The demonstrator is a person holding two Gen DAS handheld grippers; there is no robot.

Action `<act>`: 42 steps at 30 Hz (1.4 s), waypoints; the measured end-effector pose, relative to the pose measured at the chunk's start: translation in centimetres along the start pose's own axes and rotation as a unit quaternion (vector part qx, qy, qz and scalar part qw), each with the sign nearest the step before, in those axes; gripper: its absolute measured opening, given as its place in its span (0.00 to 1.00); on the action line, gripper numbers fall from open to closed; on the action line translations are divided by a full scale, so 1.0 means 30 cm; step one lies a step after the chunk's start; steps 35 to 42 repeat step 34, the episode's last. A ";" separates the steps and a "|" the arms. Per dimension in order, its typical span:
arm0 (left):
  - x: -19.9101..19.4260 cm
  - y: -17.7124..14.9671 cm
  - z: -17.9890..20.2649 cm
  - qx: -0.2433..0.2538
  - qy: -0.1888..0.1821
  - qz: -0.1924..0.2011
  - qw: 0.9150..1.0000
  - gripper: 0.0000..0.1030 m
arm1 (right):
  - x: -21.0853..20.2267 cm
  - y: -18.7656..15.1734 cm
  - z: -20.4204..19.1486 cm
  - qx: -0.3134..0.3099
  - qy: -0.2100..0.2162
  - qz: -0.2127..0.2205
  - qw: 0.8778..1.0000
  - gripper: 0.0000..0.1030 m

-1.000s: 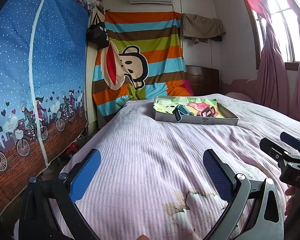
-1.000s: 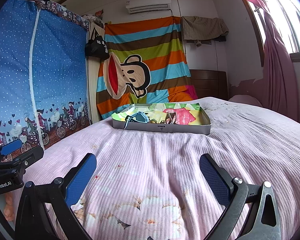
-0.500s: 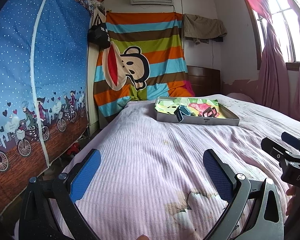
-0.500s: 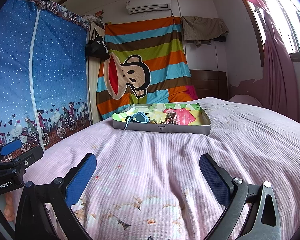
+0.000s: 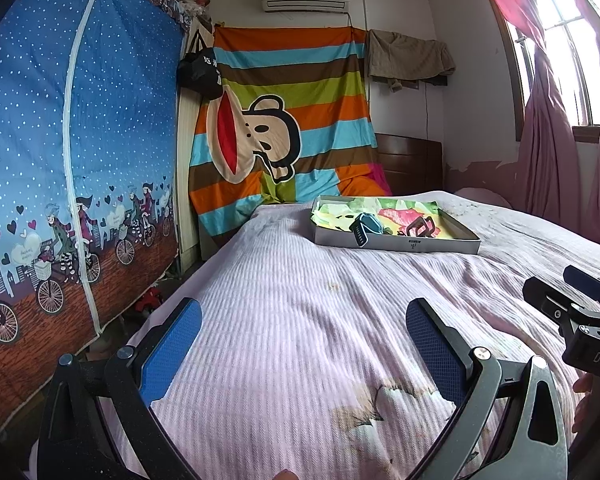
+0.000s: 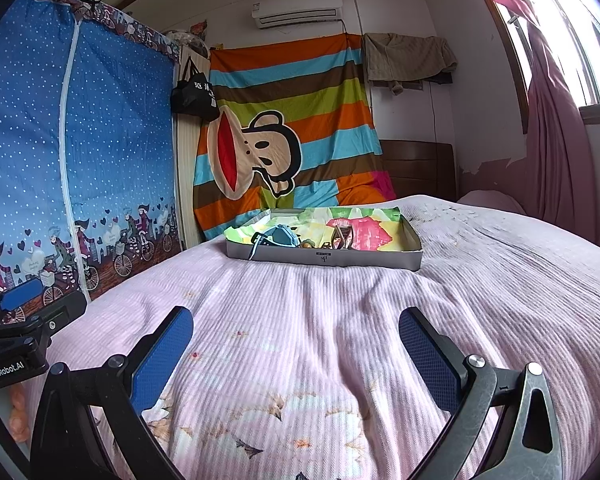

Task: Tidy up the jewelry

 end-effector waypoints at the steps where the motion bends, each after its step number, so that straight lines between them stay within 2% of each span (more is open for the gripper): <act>1: -0.001 -0.001 0.000 0.000 0.000 0.000 1.000 0.97 | 0.000 0.001 -0.001 0.000 0.000 0.000 1.000 1.00; 12: 0.009 -0.005 0.011 -0.001 -0.007 -0.008 1.000 0.97 | -0.004 0.004 -0.003 0.000 0.001 0.000 1.000 1.00; 22: 0.005 -0.024 0.026 0.015 0.011 -0.002 1.000 0.97 | -0.009 0.003 -0.020 -0.001 0.003 -0.003 1.000 1.00; 42: 0.013 -0.036 0.014 0.011 0.009 -0.009 1.000 0.97 | 0.009 -0.017 -0.030 -0.003 0.005 -0.010 1.000 1.00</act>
Point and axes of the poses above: each gripper's, at about its wrist camera, not at the fingertips, and x roughly the way its jaws point, z to its right, y to its top, the point moved 3 cm from there along x, roughly the way its jaws point, and after that the axes turned 4 degrees about -z, right-handed, at the moved point
